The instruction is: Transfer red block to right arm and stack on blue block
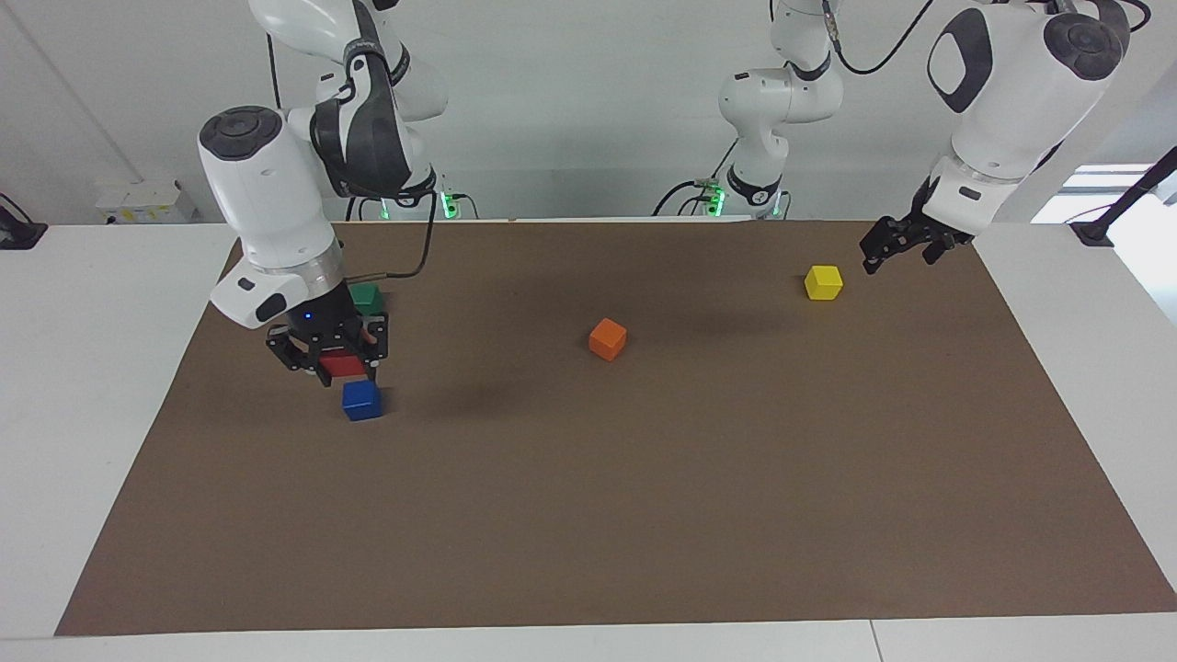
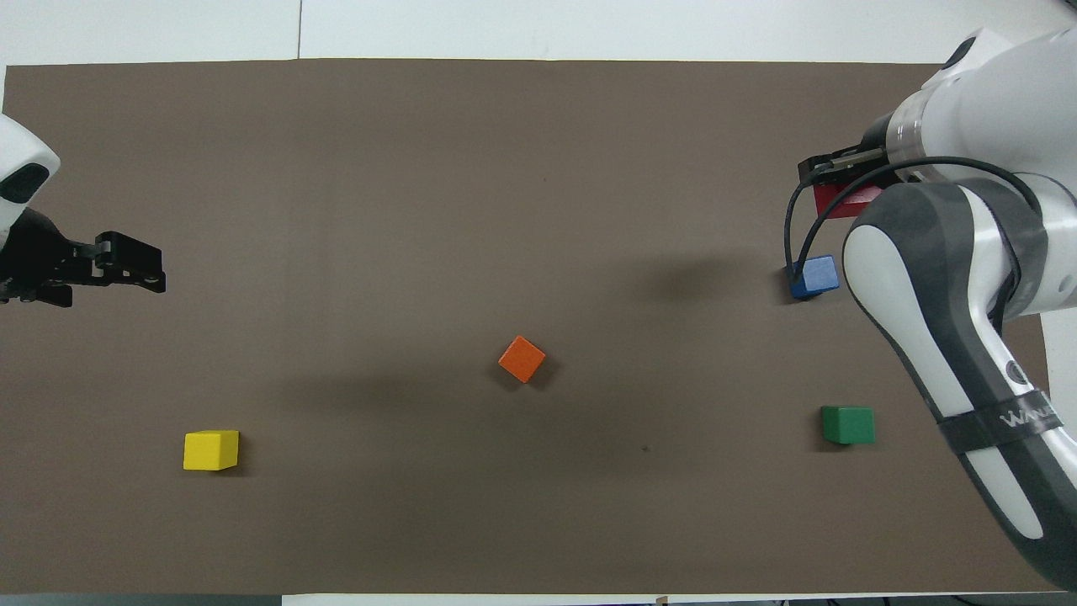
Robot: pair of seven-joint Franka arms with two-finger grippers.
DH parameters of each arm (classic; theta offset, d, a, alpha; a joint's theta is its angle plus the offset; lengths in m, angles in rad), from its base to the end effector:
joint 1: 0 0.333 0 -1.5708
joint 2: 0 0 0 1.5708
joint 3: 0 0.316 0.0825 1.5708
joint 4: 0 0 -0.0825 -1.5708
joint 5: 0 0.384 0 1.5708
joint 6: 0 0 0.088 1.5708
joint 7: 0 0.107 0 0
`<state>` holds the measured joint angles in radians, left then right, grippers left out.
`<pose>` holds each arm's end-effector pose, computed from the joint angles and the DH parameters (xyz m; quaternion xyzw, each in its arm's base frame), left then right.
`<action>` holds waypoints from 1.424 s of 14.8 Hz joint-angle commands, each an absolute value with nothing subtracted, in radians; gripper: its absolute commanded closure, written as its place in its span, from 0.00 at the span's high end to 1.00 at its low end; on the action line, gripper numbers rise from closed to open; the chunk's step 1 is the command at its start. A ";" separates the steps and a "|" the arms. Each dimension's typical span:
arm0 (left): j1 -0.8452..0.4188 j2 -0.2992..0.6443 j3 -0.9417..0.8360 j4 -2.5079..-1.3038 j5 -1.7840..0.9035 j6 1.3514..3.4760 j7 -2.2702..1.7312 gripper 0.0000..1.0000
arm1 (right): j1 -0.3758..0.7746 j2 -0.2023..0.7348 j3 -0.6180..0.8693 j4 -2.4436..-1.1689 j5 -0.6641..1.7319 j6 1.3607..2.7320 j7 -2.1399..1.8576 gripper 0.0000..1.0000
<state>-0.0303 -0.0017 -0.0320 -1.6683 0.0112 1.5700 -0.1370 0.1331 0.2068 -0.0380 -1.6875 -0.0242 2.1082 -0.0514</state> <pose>0.5484 -0.0330 0.5795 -0.9981 -0.0370 0.0475 0.0104 0.6416 0.0619 0.4957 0.9911 0.0786 0.1071 0.0125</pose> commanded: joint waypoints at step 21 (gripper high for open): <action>-0.043 -0.006 -0.009 -1.680 0.014 1.539 -0.140 1.00 | 0.021 0.244 -0.032 -1.936 0.058 2.333 -0.109 0.00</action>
